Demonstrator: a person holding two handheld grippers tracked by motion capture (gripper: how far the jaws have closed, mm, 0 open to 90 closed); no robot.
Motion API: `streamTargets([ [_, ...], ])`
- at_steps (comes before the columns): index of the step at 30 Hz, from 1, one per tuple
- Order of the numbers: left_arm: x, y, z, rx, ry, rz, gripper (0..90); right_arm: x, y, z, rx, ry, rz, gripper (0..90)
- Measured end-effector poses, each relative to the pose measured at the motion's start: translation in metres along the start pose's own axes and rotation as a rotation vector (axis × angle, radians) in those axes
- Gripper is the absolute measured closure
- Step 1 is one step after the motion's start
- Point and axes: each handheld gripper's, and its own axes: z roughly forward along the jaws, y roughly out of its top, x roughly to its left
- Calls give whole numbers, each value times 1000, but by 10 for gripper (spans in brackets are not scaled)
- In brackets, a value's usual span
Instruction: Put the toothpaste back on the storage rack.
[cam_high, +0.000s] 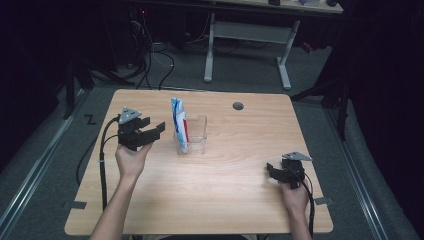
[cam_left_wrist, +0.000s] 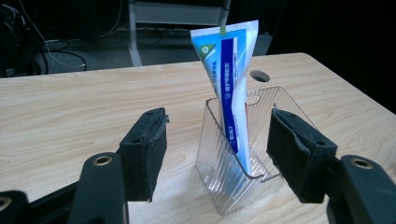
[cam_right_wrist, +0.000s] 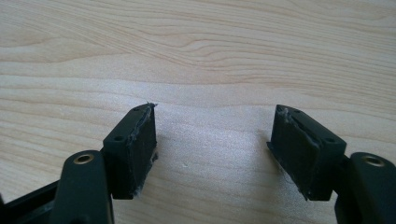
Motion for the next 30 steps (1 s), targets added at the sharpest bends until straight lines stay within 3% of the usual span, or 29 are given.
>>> streamTargets([
  [18,7,-7,-24,-28,15,-8,380,0,0,0,0,0,0,314],
  [30,15,-15,-36,-33,51,-15,380,0,0,0,0,0,0,314],
])
